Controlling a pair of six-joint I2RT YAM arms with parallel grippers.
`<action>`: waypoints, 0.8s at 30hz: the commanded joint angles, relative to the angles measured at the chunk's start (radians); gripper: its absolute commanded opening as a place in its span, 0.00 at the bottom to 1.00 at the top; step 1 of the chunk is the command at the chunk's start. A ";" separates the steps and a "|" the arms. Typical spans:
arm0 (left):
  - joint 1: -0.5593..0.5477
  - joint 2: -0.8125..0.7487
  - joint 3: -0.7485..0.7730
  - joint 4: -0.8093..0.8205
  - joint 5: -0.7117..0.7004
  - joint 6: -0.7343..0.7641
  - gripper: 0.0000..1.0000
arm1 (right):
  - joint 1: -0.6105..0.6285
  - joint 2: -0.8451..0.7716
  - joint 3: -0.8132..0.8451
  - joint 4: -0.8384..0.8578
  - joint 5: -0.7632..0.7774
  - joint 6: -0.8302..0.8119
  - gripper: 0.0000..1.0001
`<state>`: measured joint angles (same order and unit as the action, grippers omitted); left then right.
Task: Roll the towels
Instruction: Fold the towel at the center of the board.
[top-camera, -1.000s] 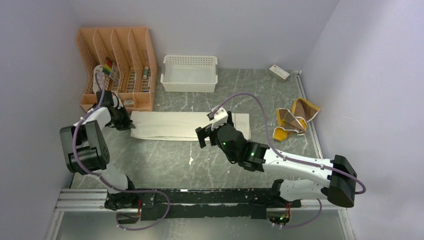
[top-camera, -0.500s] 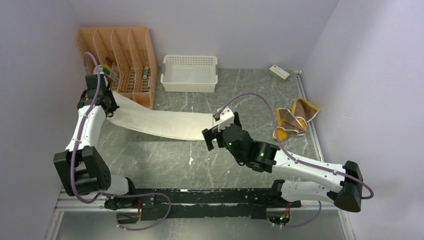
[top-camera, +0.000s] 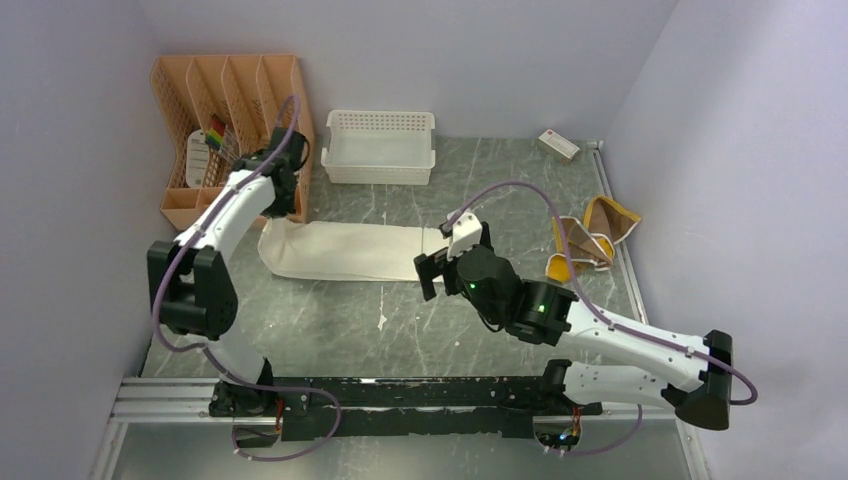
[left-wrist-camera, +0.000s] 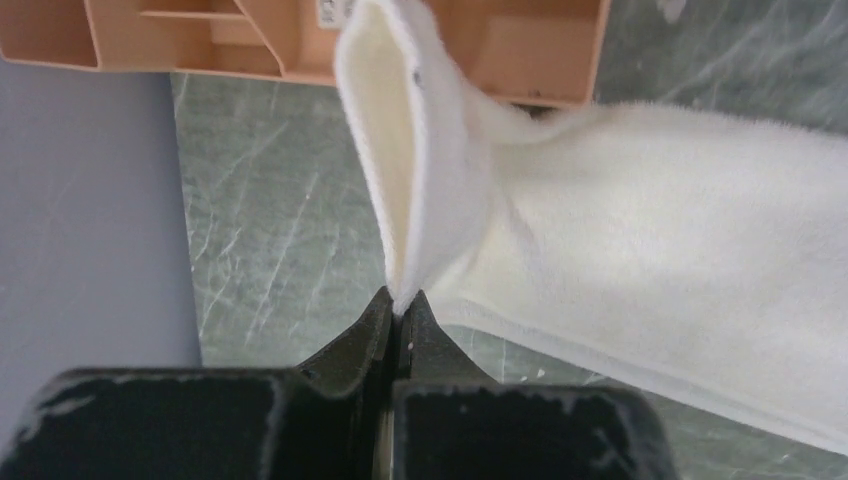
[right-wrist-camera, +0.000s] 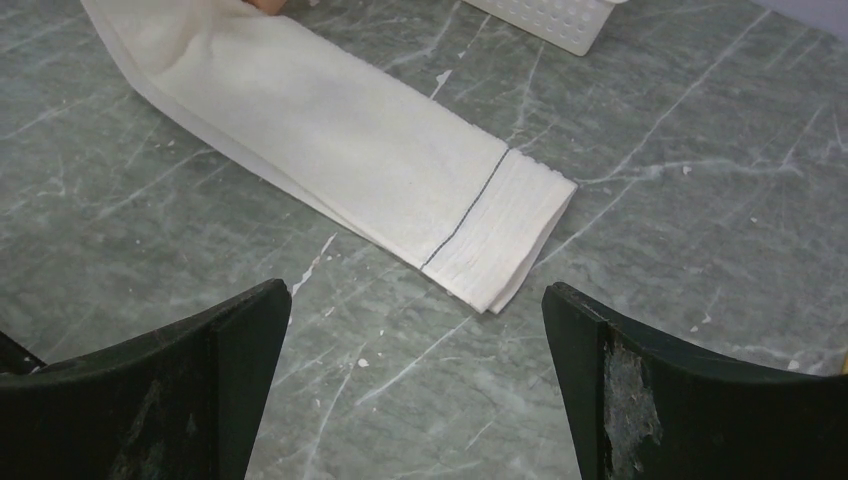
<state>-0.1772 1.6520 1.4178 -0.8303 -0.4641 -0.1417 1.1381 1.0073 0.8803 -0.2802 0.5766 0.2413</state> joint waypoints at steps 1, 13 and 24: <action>-0.109 0.060 0.095 -0.169 -0.103 -0.049 0.07 | -0.004 -0.063 0.028 -0.060 0.023 0.036 1.00; -0.438 0.281 0.272 -0.179 0.128 -0.228 0.07 | -0.005 -0.195 0.021 -0.181 0.082 0.112 1.00; -0.552 0.467 0.402 -0.101 0.277 -0.295 0.07 | -0.004 -0.339 0.067 -0.310 0.143 0.174 1.00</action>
<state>-0.6903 2.0716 1.7485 -0.9833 -0.2661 -0.3935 1.1381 0.6842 0.9207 -0.5209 0.6762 0.3809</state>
